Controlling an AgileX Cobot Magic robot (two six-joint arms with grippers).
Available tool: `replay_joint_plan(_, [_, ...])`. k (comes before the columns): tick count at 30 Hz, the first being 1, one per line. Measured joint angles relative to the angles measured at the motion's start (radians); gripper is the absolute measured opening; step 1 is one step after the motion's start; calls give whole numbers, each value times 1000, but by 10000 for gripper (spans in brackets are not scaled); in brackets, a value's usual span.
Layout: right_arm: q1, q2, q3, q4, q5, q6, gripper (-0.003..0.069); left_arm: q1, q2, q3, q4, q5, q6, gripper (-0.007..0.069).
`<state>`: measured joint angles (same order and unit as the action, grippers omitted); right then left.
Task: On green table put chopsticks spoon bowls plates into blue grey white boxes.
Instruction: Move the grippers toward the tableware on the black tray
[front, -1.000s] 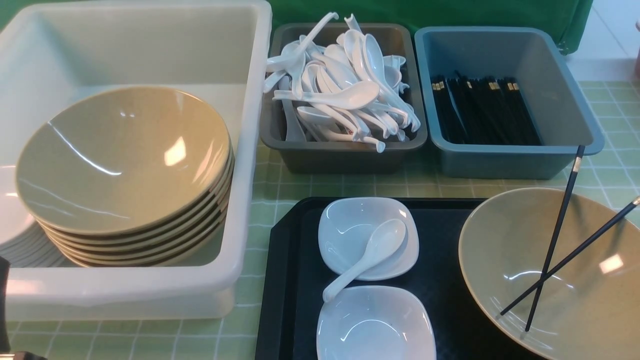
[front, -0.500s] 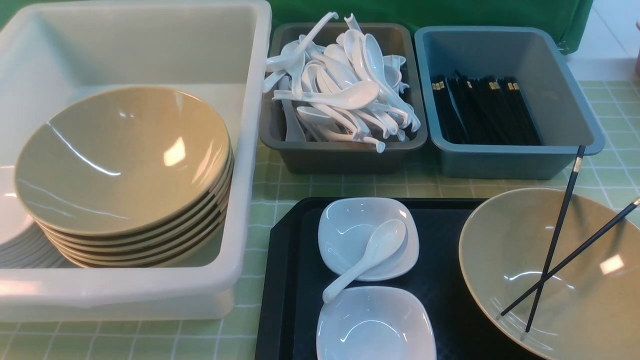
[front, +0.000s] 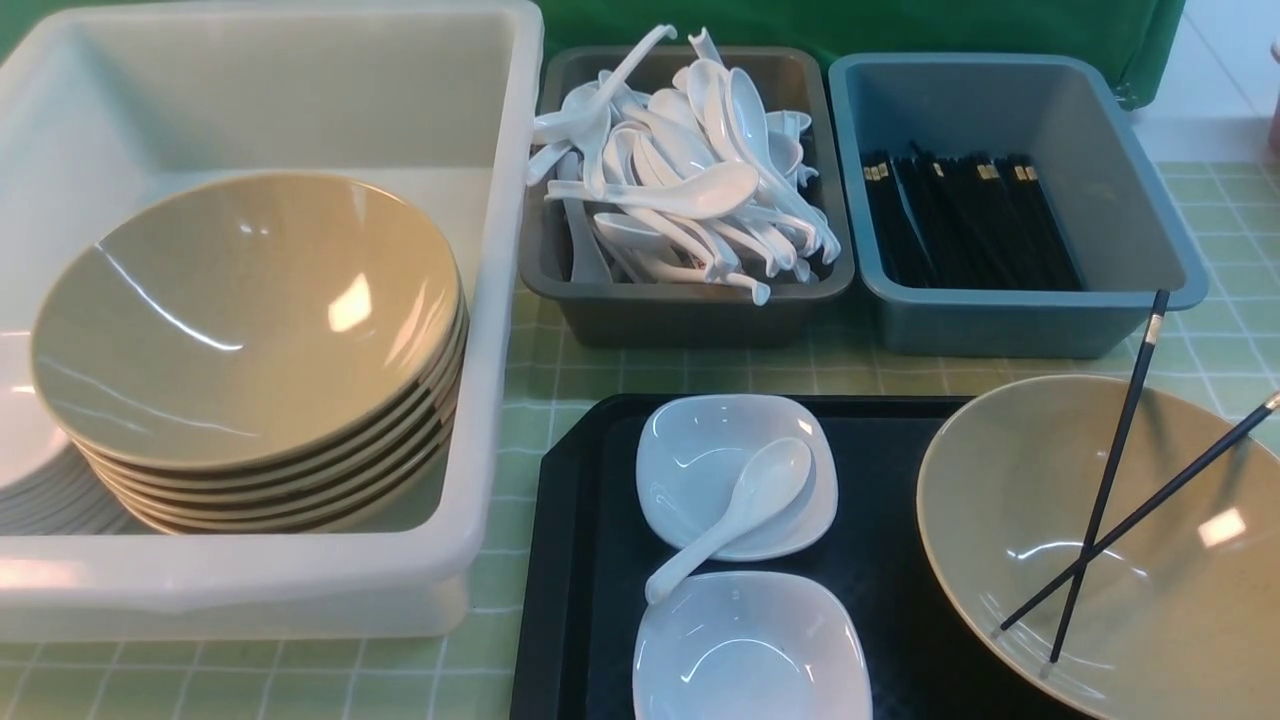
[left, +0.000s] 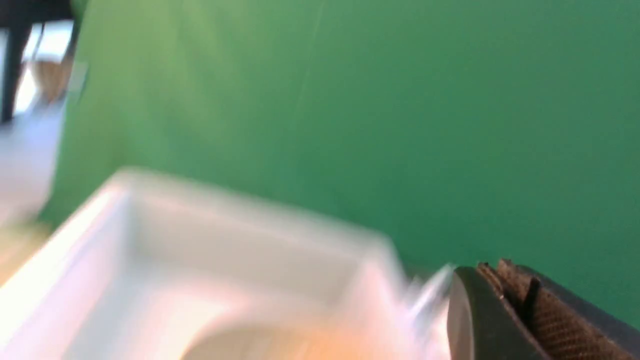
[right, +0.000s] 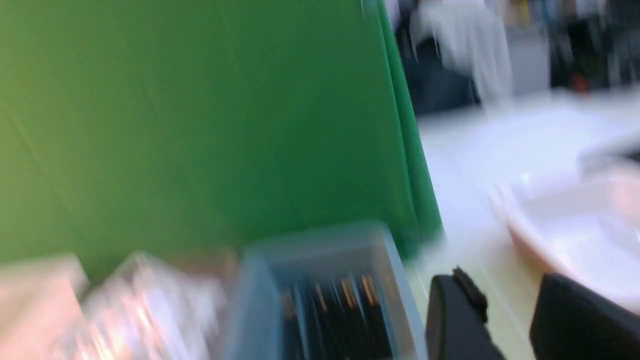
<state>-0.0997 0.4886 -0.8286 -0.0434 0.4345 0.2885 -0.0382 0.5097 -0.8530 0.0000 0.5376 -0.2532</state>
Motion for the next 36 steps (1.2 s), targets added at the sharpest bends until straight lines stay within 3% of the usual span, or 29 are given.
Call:
replay_joint_plan(3, [3,83,15,87,72,-78,236,-2,81,6,-89,117,149,-1])
replay_joint_plan(6, [47,163,40,344,146,-401,236,-42,124,52,-296,125,335,-1])
replay_joint_plan(7, [51,168,41,358,156,-418,236,-45,125,56,-296,124,346,-1])
replay_joint_plan(8, [81,202,44,436,198,-516,236,-70,133,77,-401,111,434,-1])
replay_joint_plan(16, [129,350,44,458,283,-606,236,-141,200,169,-760,122,764,-1])
replay_joint_plan(21, [129,407,45,454,286,-606,236,-141,205,174,-808,134,816,-1])
replay_joint_plan(36, [130,504,45,453,285,-606,236,-141,204,174,-814,155,818,-1])
